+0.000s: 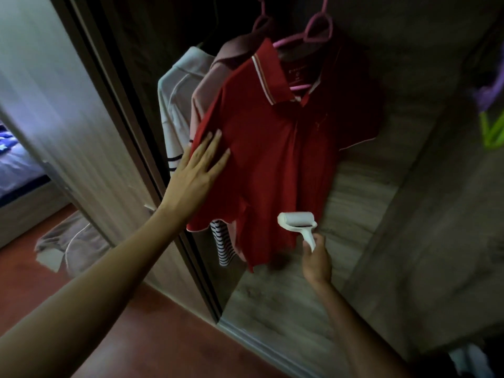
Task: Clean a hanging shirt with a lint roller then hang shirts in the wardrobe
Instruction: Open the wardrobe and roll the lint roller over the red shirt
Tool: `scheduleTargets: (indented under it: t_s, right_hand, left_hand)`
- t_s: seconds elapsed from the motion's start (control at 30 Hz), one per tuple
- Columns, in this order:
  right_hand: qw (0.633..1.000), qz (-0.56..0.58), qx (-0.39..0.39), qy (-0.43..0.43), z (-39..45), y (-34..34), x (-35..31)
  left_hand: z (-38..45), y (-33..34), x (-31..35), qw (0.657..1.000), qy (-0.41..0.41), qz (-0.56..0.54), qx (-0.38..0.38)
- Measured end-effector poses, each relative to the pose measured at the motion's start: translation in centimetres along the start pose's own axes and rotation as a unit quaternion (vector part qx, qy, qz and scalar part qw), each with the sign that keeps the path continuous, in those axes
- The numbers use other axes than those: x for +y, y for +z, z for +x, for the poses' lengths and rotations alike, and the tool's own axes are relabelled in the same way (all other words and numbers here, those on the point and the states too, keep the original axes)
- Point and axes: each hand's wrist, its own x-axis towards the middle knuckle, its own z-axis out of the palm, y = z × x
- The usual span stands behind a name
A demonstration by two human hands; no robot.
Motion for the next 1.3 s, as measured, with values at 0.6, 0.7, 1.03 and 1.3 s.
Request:
scheduleTargets:
  t_s: [0.6, 0.7, 1.03, 1.3]
  right_hand:
    - [0.969, 0.072, 0.218, -0.089, -10.3, -7.2, -13.0]
    - [0.96, 0.091, 0.253, -0.075, -13.8, -8.0, -13.0]
    - [0.919, 0.07, 0.387, 0.03, -28.7, -15.2, -7.8]
    - [0.831, 0.024, 0.542, 0.124, -45.3, -24.5, -1.6]
  left_hand:
    - [-1.9, -1.6, 3.3, 0.98, 0.06, -0.17, 0.083]
    - [-2.7, -2.4, 5.0, 0.966, 0.086, -0.23, 0.083]
    - [-7.0, -6.9, 18.3, 0.847, 0.214, -0.481, 0.081]
    - [-15.2, -16.3, 34.0, 0.728, 0.328, -0.601, 0.03]
